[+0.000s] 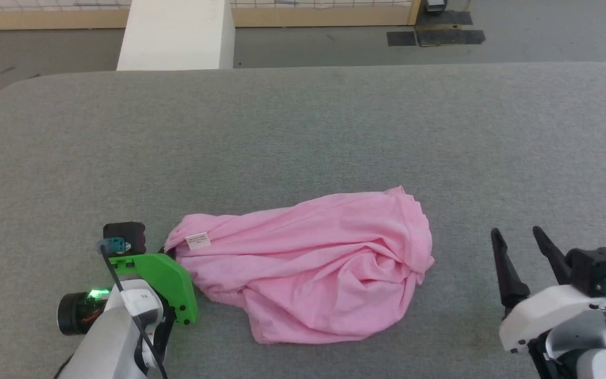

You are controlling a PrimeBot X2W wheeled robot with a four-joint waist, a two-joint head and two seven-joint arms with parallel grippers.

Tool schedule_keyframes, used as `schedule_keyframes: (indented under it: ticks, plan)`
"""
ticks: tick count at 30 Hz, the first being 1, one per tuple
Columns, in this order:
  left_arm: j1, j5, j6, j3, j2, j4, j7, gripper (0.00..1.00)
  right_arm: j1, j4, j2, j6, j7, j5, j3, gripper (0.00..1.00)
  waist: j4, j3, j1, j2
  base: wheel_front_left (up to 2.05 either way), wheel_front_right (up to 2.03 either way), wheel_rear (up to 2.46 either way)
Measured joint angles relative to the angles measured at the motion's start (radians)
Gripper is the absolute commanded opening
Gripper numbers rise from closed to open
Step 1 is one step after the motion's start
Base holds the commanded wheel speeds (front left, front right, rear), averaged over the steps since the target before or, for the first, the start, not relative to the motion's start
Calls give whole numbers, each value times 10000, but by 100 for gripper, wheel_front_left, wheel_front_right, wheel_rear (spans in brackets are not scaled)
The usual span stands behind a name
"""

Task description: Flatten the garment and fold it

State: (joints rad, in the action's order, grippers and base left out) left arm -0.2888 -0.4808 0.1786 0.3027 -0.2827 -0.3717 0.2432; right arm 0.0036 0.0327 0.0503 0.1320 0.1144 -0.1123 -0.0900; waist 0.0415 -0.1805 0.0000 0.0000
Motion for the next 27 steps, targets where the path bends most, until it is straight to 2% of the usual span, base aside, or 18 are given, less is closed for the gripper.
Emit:
schedule_keyframes:
  ticks: [1, 8, 11, 15, 18, 23, 27]
  plan:
    - [55, -44, -2, -36, 8, 88, -84, 100, -41, -4, 2, 0, 12, 6, 84, 100, -45, -5, 0, 0, 0, 0, 0]
    - [355, -433, -17, -364, 286, 625, -1191, 100, -889, -113, -2, 0, 102, 267, 834, 100, -344, -66, 0, 0, 0, 0, 0]
    - [385, -447, -105, -483, 339, 1024, -2033, 100, -1131, -113, -4, 0, 115, 345, 926, 100, -503, -97, 0, 0, 0, 0, 0]
    - [388, -270, -299, -382, 253, 1409, -2592, 100, -1162, -100, -2, 0, 115, 355, 890, 100, -685, -176, 0, 0, 0, 0, 0]
    - [385, -23, -552, -59, 52, 1513, -2403, 100, -1161, -82, -2, 0, 115, 351, 897, 100, -779, -254, 0, 0, 0, 0, 0]
    - [264, 278, -959, 625, -472, 1438, -1058, 100, -1153, 8, -2, 0, 115, 309, 880, 100, -811, -391, 0, 0, 0, 0, 0]
    - [-134, 337, -968, 754, -805, 1225, 13, 100, -1153, 65, 0, 0, 113, 242, 945, 100, -727, -533, 0, 0, 0, 0, 0]
